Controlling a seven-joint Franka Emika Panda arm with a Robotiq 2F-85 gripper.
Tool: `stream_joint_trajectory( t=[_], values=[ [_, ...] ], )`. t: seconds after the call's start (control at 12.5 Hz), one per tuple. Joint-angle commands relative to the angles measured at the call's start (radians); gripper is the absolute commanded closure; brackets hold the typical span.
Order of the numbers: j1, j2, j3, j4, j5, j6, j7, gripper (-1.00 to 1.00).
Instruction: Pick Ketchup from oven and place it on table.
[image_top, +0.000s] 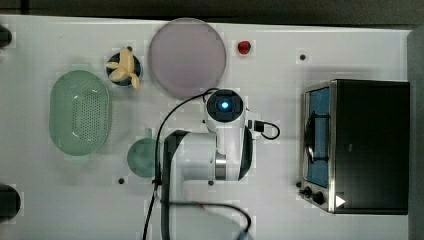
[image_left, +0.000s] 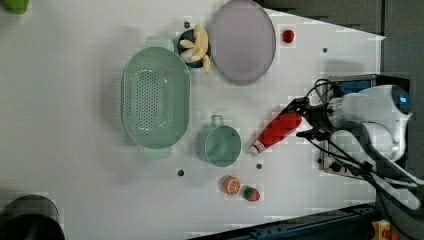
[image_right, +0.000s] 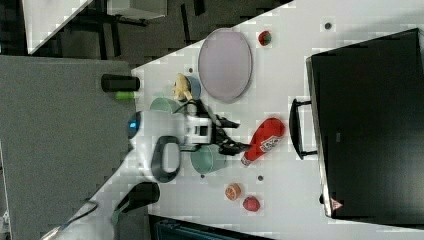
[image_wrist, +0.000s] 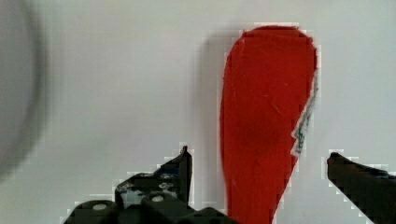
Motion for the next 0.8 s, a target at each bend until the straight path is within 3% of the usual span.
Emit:
stream_joint_trajectory(
  t=[0.08, 0.56, 0.8],
  values=[
    [-0.005, -0.212, 0.014, 0.148, 0.026, -0.118, 0.066, -1.00],
    [-0.006, -0.342, 0.025, 0.497, 0.014, -0.548, 0.077, -1.00],
    [-0.006, -0.344, 0.025, 0.597, 0.014, -0.734, 0.077, -1.00]
  ],
)
